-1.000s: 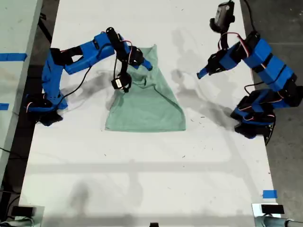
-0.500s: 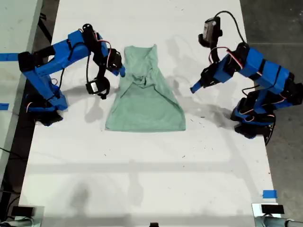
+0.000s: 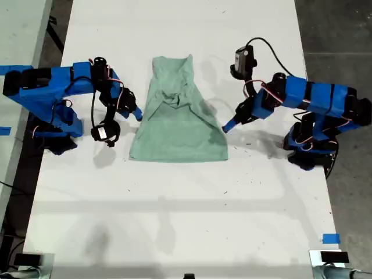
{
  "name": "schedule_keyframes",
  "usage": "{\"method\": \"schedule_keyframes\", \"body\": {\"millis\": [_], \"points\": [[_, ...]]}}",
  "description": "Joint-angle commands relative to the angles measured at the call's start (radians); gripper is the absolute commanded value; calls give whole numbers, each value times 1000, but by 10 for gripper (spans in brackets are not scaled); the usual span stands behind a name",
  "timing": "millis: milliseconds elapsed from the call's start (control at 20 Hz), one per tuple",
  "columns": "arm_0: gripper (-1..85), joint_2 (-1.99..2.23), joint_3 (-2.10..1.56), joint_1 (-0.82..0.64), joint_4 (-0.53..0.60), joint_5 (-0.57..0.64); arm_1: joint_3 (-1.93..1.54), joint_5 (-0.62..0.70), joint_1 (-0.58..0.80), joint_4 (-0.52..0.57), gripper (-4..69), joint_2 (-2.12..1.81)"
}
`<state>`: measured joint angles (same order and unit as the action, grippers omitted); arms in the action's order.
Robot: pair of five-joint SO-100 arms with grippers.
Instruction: Fold tshirt
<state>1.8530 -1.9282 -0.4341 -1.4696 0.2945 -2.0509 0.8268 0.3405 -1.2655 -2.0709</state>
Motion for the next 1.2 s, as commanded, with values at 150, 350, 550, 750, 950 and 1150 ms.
{"method": "schedule_keyframes", "body": {"millis": [150,350,550,750,950,1150], "points": [[176,150,-66,-6,23,-25,6,-54,-51,187,305,215],[177,202,-138,-17,40,-28,5,-80,-49,264,296,342],[175,204,-163,-20,57,-28,49,-117,-46,267,236,511],[172,202,-170,-21,64,-20,195,-130,-72,192,69,657],[170,201,-178,-23,69,-21,268,-117,-74,144,-5,715],[169,193,-179,-18,71,-21,365,-110,-86,8,-7,715]]}}
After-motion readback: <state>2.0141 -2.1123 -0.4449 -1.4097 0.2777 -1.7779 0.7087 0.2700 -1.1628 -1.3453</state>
